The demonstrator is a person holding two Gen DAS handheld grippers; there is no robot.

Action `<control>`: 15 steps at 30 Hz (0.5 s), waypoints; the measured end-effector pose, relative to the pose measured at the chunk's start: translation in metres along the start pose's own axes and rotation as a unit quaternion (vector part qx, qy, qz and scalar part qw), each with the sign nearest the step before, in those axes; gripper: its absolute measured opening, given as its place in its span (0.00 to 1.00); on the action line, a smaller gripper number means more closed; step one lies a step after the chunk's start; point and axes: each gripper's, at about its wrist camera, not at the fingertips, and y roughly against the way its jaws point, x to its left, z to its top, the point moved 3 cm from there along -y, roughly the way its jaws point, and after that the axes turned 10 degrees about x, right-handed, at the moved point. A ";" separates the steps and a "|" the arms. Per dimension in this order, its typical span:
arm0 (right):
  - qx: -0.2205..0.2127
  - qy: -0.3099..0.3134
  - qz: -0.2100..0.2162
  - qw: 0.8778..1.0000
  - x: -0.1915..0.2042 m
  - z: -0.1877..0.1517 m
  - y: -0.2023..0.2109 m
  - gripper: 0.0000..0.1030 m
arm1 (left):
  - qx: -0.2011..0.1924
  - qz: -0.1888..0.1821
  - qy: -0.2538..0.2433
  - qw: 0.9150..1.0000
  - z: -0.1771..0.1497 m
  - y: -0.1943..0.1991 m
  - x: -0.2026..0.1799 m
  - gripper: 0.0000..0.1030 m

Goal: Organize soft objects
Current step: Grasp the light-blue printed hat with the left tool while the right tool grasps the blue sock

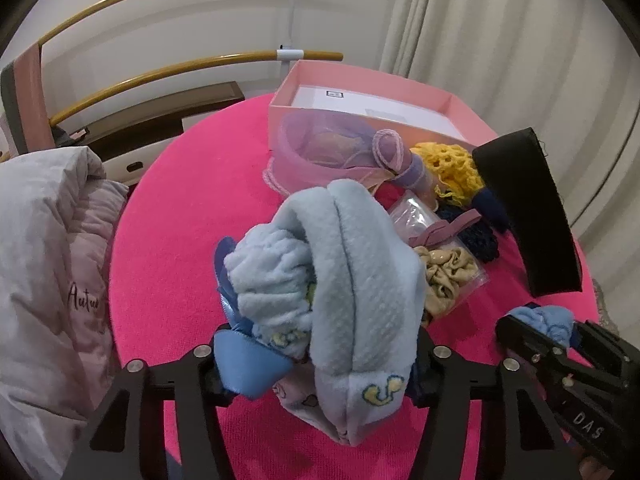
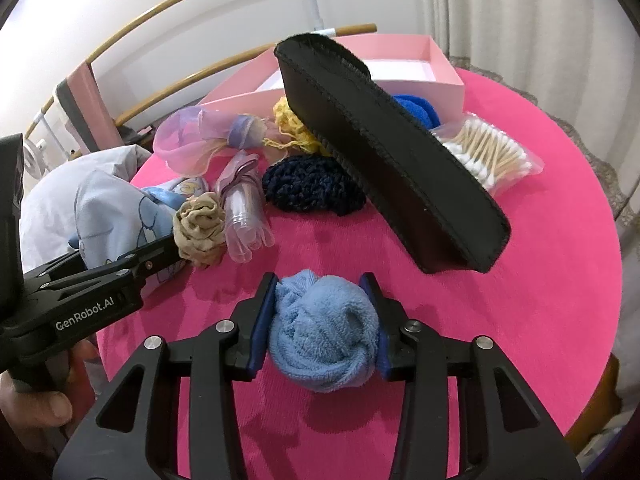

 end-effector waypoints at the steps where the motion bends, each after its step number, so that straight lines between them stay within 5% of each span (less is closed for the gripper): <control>1: -0.002 0.002 0.000 1.000 -0.002 -0.003 0.004 0.37 | -0.001 0.003 0.000 1.000 -0.001 0.001 0.002 0.54; 15: -0.019 0.024 0.007 1.000 0.017 -0.007 0.033 0.37 | -0.031 0.023 -0.006 0.999 -0.027 0.061 -0.010 0.53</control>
